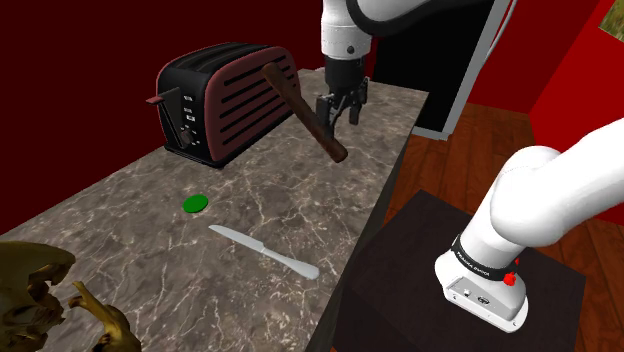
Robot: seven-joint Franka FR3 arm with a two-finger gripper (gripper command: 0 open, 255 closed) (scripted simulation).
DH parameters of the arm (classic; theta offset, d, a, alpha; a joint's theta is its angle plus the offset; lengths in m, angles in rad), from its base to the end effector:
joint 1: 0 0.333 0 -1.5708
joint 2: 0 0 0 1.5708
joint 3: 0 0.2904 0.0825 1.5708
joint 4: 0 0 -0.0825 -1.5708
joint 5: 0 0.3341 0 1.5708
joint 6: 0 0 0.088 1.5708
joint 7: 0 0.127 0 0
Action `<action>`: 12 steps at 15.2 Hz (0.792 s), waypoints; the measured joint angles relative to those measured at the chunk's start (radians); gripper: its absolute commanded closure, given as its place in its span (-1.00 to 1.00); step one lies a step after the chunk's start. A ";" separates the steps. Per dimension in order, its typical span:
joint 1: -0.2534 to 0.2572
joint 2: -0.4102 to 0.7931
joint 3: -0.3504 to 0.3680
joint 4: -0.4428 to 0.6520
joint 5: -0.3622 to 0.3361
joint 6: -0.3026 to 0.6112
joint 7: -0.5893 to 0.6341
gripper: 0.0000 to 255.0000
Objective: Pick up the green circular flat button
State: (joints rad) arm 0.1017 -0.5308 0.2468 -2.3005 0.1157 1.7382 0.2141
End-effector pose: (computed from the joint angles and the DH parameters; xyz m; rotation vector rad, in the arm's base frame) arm 0.3263 0.1424 0.5035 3.1174 0.1201 -0.0610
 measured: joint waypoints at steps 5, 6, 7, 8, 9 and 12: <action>0.017 0.146 0.087 0.089 0.007 0.071 0.099 -1.00; 0.019 0.164 0.099 0.102 0.005 0.077 0.114 -1.00; 0.023 0.199 0.119 0.125 0.001 0.091 0.139 -1.00; 0.026 0.231 0.136 0.145 -0.004 0.105 0.160 -1.00; 0.030 0.266 0.156 0.176 -0.011 0.110 0.188 -1.00; 0.039 0.376 0.201 0.265 -0.046 0.132 0.257 -1.00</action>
State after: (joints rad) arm 0.1407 -0.1550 0.4476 -2.0352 0.0698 1.8705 0.4707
